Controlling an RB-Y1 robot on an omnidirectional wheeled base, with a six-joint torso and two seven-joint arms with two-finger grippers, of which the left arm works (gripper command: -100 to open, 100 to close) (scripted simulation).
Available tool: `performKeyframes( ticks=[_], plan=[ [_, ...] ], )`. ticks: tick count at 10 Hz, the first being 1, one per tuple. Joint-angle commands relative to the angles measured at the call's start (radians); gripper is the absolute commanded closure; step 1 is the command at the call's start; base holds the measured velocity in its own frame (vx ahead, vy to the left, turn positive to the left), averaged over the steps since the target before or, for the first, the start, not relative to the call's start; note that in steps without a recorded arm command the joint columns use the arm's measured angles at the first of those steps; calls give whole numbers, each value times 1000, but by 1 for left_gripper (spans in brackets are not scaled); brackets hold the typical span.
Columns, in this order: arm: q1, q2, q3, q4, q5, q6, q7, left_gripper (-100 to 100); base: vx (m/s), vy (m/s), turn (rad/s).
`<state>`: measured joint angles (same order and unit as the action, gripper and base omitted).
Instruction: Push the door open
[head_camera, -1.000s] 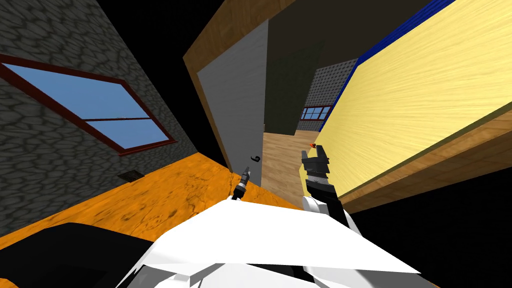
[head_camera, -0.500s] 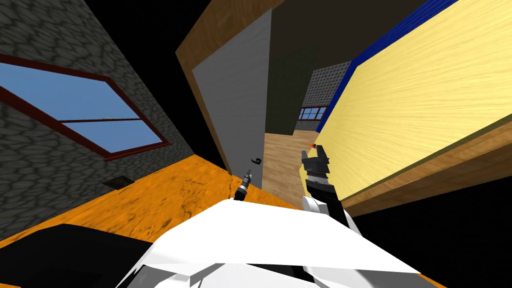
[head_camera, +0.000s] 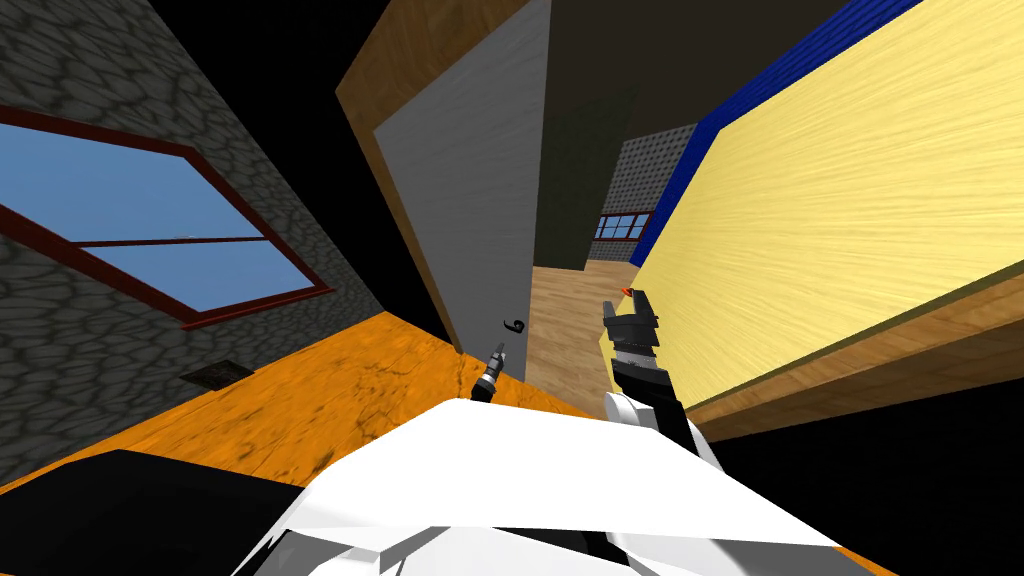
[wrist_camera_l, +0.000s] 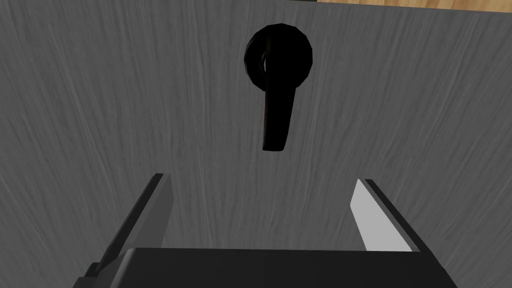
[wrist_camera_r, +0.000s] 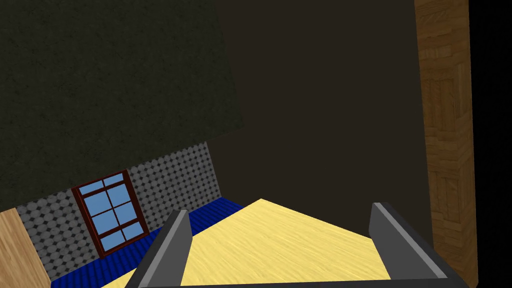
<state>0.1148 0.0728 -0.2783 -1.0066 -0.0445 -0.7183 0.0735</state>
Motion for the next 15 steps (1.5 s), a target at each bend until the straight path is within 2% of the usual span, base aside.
performKeyframes(
  ticks=[1,2,3,7,12,13,14,15],
  plan=[
    [-9,-2,-6,32,1,-9,0,-100,78,67,-36],
    [-13,-3,-10,46,1,-12,-1,-100,66,46,-28],
    [-13,-4,-7,40,1,-9,-1,-100,29,20,-7],
    [-20,-1,2,61,5,-21,-6,-100,166,-35,-23],
    [-26,-15,13,83,9,-33,-11,-100,195,-61,-27],
    [-26,-13,12,81,9,-32,-10,-100,75,-17,0],
    [-26,-13,12,81,9,-32,-10,100,-9,1,3],
    [-26,-13,12,81,9,-32,-10,100,-30,10,4]
  ],
)
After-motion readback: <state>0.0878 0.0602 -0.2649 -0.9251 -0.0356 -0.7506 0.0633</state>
